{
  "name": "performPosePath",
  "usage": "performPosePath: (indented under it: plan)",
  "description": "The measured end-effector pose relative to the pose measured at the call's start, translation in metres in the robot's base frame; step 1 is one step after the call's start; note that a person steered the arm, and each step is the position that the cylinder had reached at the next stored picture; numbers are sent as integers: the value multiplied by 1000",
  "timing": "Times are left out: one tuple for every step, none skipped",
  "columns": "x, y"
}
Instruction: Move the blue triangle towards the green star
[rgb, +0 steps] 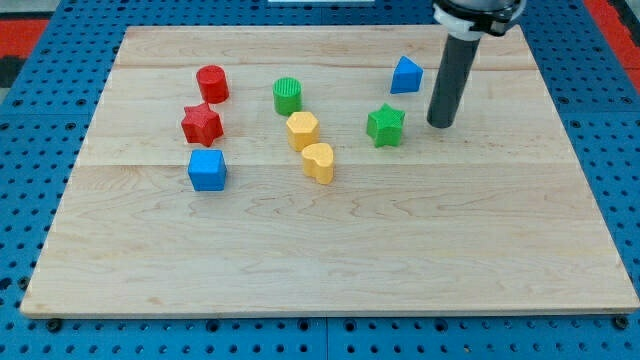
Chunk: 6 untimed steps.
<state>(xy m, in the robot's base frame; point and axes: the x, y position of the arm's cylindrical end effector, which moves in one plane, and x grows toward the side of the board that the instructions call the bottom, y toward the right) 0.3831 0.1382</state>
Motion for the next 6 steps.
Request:
performPosePath:
  plan:
    - [1,-14]
    - [1,-42]
    - [1,-69]
    - [-31,4]
    - [-83,29]
    - [-99,37]
